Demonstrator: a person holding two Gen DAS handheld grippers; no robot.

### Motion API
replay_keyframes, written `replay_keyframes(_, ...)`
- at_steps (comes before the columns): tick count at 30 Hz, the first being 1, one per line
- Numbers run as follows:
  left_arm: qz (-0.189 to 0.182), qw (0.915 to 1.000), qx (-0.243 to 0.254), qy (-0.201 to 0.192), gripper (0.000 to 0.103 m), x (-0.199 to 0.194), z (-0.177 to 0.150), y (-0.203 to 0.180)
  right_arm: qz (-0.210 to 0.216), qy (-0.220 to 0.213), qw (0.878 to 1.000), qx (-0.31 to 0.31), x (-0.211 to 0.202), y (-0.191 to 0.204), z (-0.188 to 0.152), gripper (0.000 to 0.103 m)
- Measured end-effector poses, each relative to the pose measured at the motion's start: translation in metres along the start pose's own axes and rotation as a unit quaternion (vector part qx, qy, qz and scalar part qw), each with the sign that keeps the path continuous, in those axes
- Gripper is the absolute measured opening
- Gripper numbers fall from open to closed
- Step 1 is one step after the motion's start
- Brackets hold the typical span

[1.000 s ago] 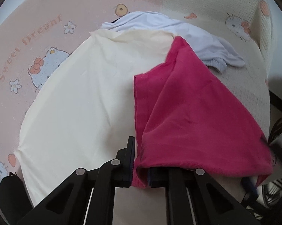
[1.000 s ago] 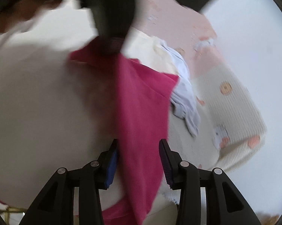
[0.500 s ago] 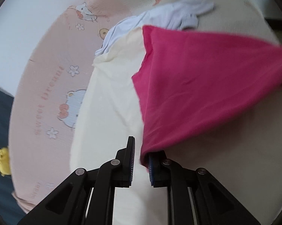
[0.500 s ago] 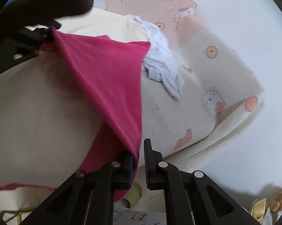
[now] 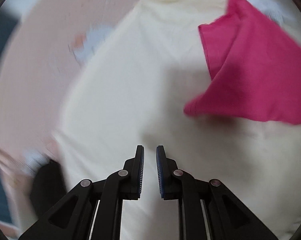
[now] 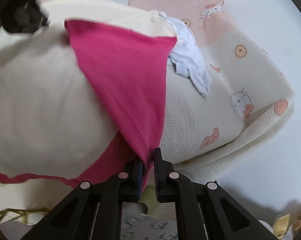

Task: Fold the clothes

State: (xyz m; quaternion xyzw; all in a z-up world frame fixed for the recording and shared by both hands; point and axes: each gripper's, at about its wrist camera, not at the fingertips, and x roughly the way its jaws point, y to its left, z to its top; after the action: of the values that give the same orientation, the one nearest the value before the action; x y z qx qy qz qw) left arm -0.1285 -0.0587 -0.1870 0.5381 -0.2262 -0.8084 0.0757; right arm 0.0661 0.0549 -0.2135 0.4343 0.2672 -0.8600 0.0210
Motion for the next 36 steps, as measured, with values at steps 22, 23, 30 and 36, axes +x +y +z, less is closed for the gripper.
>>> replay_keyframes(22,-0.382,0.8557,-0.346,0.048,0.014,0.005,-0.029,0.062,-0.052,-0.060,0.994,-0.070,-0.044,0.024,0.013,0.053)
replay_keyframes(23,-0.389,0.8469,-0.361,0.039,0.014,0.003,-0.030,0.061,-0.053,-0.058,0.994,-0.073,-0.044,0.025,0.012,0.053)
replay_keyframes(30,-0.432,0.7993,-0.418,0.004,0.042,-0.004,-0.039,0.051,-0.013,-0.049,0.998,-0.042,-0.038,0.007,0.012,0.053)
replay_keyframes(36,-0.430,0.7954,-0.427,0.000,0.042,-0.015,-0.043,0.060,0.104,-0.073,0.990,0.055,-0.040,-0.040,0.020,0.053)
